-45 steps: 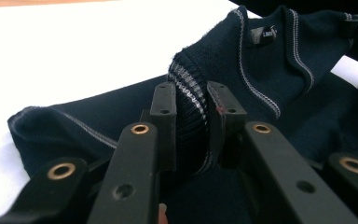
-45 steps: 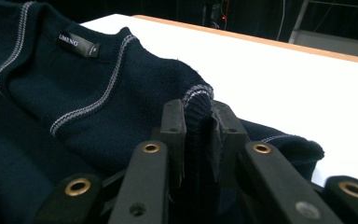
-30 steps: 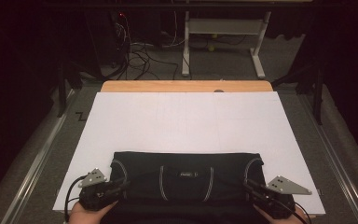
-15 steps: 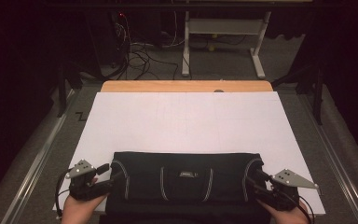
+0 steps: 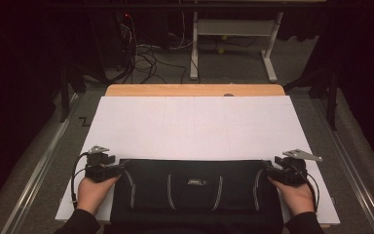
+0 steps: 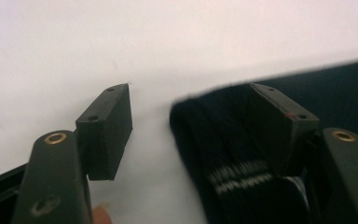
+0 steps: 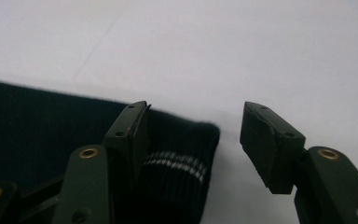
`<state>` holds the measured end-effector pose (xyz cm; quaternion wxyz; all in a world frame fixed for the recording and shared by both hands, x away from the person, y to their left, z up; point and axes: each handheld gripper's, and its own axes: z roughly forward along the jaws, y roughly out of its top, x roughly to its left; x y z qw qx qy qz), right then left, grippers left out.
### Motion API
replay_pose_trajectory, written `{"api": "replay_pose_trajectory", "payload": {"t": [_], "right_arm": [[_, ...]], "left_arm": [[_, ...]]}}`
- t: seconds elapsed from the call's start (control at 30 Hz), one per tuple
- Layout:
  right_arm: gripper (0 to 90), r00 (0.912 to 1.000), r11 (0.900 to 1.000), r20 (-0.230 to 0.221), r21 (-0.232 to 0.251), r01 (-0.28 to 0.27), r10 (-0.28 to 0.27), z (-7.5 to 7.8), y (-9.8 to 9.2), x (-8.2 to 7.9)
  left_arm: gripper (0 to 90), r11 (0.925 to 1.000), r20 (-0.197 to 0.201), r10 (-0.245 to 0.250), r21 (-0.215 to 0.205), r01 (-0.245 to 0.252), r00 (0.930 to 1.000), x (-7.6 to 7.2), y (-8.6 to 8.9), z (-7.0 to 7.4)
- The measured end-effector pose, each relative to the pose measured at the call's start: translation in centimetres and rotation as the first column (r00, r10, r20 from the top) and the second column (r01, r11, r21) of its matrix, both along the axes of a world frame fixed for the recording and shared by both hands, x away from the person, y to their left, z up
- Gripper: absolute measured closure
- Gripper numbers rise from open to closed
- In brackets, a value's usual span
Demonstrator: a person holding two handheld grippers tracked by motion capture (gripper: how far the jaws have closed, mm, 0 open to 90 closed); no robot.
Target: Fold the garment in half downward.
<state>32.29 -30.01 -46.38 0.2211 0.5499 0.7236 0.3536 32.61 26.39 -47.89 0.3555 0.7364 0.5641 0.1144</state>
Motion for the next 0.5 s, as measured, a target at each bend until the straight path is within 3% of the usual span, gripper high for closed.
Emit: {"api": "replay_pose_trajectory", "payload": {"t": [0.1,0.23,0.33,0.43,0.5], "right_arm": [[42.1,0.9991,0.999,-0.034,-0.037,-0.027,0.026,-0.5,0.3,-0.4],[50.8,0.9973,0.999,-0.053,-0.014,-0.052,0.051,-0.5,0.4,-1.2],[59.7,0.996,0.998,-0.056,-0.001,-0.07,0.07,-0.6,0.5,-1.4],[72.2,0.9923,0.994,-0.063,0.025,-0.105,0.107,-0.6,0.6,-1.3],[74.7,0.992,0.993,-0.051,0.02,-0.115,0.116,-0.7,0.8,-1.4]], "left_arm": [[31.2,0.9999,-0.005,-0.013,0.0,0.013,0.9999,-0.7,0.0,0.0],[47.0,0.9973,0.002,-0.067,0.031,0.067,0.9978,-1.6,-0.7,0.0],[57.8,0.9962,0.001,-0.085,0.019,0.085,0.9964,-1.8,-1.1,0.0],[66.1,0.9947,-0.005,-0.1,-0.027,0.099,0.995,-1.8,-1.0,-0.2],[68.6,0.9937,-0.002,-0.104,-0.043,0.104,0.9946,-1.8,-0.8,-0.2]]}}
